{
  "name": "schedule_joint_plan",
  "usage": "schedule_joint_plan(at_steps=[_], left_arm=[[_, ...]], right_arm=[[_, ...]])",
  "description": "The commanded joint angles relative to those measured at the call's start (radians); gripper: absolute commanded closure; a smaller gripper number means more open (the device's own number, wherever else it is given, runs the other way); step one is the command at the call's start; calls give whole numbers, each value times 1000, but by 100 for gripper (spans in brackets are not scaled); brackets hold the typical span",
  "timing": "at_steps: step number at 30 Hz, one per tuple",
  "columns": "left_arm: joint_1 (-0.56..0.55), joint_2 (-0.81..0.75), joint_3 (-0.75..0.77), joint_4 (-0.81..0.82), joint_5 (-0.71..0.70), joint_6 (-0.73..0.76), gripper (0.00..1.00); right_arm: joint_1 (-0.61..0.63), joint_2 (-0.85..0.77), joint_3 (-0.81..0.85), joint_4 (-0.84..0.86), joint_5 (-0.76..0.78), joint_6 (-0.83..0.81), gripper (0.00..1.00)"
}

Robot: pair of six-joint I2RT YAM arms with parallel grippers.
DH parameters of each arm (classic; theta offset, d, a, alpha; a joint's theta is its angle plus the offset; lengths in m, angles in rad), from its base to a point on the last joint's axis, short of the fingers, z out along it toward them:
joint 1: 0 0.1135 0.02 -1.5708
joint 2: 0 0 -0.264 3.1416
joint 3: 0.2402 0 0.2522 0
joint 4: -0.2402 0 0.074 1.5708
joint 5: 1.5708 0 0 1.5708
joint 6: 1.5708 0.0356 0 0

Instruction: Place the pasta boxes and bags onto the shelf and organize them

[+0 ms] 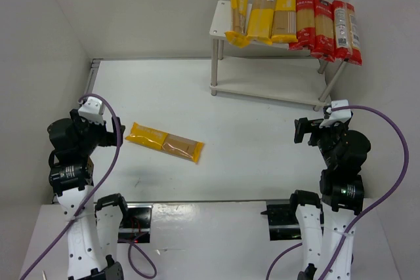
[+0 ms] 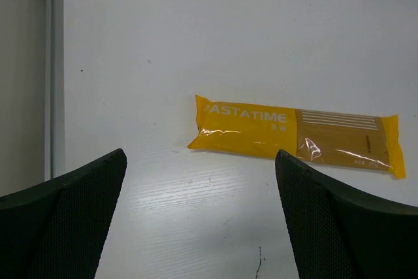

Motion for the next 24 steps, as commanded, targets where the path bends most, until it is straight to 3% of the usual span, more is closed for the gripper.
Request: schedule_joint_plan(at_steps=[1, 9, 13, 20, 24], left_arm=[[5, -1, -1, 21, 24, -1, 0], [5, 17, 10, -2, 54, 33, 0], [5, 26, 41, -42, 145, 96, 0], [-80, 140, 110, -157, 245, 325, 0], [-129, 233, 153, -247, 254, 566, 0]], right_arm=[[-9, -7, 4, 6, 1, -9, 0], [-9, -7, 4, 6, 11, -9, 0], [-9, -7, 4, 6, 11, 0, 0], [-9, -7, 4, 6, 11, 0, 0], [-9, -29, 4, 6, 11, 0, 0]])
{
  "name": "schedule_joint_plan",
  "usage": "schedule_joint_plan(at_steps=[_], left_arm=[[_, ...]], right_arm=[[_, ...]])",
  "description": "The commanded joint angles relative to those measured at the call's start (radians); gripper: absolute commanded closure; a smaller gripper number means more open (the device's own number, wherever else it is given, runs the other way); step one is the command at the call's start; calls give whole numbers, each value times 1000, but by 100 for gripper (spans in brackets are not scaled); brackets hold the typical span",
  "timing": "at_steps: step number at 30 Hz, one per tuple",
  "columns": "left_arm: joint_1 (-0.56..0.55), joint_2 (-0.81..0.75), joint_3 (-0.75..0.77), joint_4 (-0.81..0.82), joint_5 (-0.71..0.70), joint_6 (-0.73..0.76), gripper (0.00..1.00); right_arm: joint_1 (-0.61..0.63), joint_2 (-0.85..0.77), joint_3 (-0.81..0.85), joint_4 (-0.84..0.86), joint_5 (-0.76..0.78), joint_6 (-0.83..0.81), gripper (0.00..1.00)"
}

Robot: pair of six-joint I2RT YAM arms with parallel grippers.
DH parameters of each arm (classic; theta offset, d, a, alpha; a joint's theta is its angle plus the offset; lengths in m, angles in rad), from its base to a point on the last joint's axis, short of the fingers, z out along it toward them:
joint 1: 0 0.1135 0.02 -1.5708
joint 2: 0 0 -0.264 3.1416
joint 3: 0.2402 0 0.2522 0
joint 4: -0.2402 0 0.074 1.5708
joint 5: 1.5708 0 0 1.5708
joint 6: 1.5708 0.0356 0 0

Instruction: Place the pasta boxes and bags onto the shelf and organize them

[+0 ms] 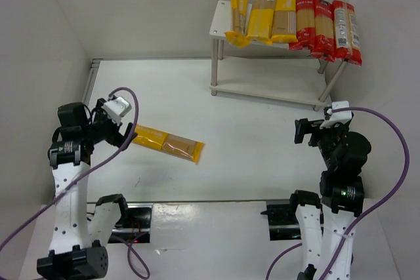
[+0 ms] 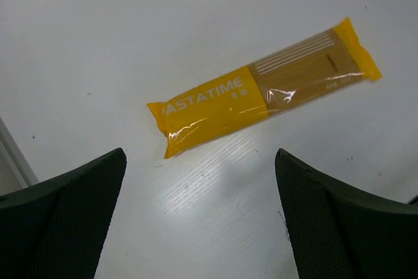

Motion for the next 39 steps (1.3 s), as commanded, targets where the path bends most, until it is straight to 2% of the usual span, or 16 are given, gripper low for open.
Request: schedule_joint_plan(at_steps=[1, 3, 4, 7, 11, 16, 20, 23, 31, 39], left_arm=[[-42, 71, 40, -100, 55, 335, 0], [-86, 123, 40, -148, 20, 451, 0], [-100, 139, 40, -160, 7, 560, 0], [-166, 208, -1, -160, -66, 705, 0], [-238, 355, -12, -151, -141, 801, 0], [-287, 543, -21, -120, -233, 855, 0], [-309, 568, -95, 23, -332, 917, 0], [-319, 568, -151, 93, -353, 989, 0], [-320, 742, -89, 148, -363, 1065, 0], [-301, 835, -21, 200, -363, 1085, 0]], right_arm=[[-9, -23, 4, 7, 7, 0, 0], [-9, -32, 4, 7, 7, 0, 0], [-9, -32, 4, 7, 7, 0, 0], [-9, -32, 4, 7, 7, 0, 0], [-9, -32, 4, 7, 7, 0, 0], [-9, -1, 4, 16, 16, 0, 0], [-9, -1, 4, 16, 16, 0, 0], [-30, 9, 4, 16, 7, 0, 0], [-84, 39, 4, 7, -12, 0, 0], [-113, 68, 4, 7, -12, -10, 0]])
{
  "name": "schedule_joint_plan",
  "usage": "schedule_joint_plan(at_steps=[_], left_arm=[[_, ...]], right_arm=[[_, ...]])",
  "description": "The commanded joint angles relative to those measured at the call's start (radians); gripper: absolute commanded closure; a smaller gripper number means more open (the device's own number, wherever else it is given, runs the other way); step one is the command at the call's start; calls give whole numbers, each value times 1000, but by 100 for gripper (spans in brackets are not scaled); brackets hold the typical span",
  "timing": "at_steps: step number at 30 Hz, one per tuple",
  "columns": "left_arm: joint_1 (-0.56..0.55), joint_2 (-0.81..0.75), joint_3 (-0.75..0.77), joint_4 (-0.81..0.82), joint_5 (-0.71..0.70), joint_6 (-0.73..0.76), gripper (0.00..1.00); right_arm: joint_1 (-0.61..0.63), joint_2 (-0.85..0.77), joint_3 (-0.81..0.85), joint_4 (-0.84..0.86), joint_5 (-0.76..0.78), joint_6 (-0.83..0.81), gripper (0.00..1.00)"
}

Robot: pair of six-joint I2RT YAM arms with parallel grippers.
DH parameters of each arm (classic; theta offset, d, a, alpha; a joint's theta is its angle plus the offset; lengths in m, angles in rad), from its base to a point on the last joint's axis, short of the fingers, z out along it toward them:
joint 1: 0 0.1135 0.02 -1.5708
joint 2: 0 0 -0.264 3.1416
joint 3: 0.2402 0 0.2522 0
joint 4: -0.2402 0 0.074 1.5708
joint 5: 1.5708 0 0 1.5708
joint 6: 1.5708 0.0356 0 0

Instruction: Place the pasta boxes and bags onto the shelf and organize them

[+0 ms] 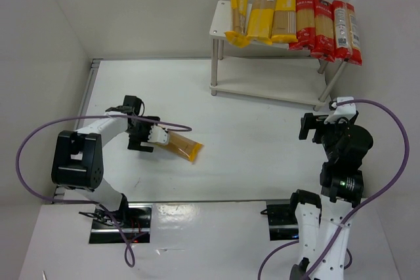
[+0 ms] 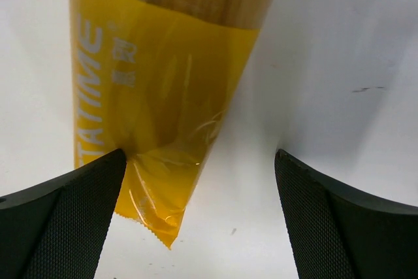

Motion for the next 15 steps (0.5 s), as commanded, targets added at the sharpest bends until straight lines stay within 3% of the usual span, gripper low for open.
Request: schedule_joint_plan(at_steps=[1, 8, 15], left_arm=[[14, 36, 45, 31, 32, 45, 0], [36, -10, 65, 18, 51, 87, 0], [47, 86, 85, 33, 41, 108, 0]], right_arm=[[-15, 11, 4, 7, -7, -9, 0], [-34, 20, 4, 7, -7, -9, 0], [-52, 20, 4, 7, -7, -9, 0]])
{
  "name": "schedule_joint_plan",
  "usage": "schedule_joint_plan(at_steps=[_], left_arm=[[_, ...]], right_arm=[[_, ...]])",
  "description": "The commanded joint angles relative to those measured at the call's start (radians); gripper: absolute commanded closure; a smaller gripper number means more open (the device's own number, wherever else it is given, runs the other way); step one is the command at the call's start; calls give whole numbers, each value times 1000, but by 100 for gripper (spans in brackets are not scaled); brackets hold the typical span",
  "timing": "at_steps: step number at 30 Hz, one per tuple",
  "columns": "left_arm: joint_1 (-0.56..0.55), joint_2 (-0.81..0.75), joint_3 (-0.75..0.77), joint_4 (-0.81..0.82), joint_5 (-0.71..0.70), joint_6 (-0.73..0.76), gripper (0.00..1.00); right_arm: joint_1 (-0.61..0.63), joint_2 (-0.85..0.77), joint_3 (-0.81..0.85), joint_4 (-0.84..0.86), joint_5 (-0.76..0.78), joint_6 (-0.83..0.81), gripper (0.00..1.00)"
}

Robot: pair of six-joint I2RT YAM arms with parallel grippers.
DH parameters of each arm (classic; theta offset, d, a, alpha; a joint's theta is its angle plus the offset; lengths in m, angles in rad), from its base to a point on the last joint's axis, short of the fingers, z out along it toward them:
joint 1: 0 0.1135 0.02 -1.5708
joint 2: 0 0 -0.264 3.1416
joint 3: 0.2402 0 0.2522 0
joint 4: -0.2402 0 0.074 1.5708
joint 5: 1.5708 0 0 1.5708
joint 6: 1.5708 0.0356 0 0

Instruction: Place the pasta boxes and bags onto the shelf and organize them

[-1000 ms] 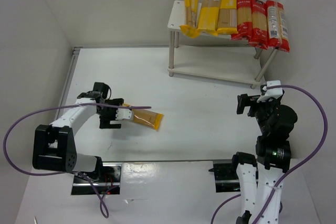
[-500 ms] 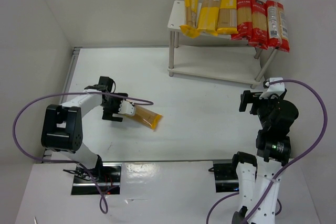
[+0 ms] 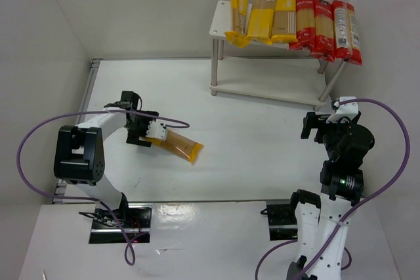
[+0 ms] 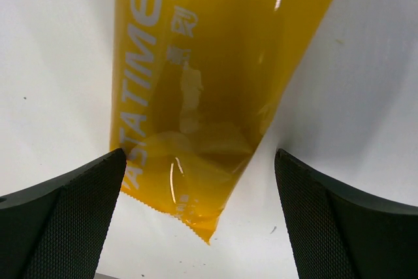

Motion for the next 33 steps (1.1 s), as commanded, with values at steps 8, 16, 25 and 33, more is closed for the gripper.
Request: schedule_joint_plan(at_steps=[8, 16, 25, 33], left_arm=[[-20, 66, 82, 26, 15, 65, 0], [-63, 117, 56, 6, -19, 65, 0], [-130, 117, 23, -92, -48, 54, 40], [-176, 144, 96, -221, -10, -77, 100]], right_arm=[[-32, 15, 4, 7, -13, -9, 0], [-32, 24, 4, 7, -13, -9, 0], [-32, 24, 4, 7, -13, -9, 0], [-32, 24, 4, -2, -22, -18, 0]])
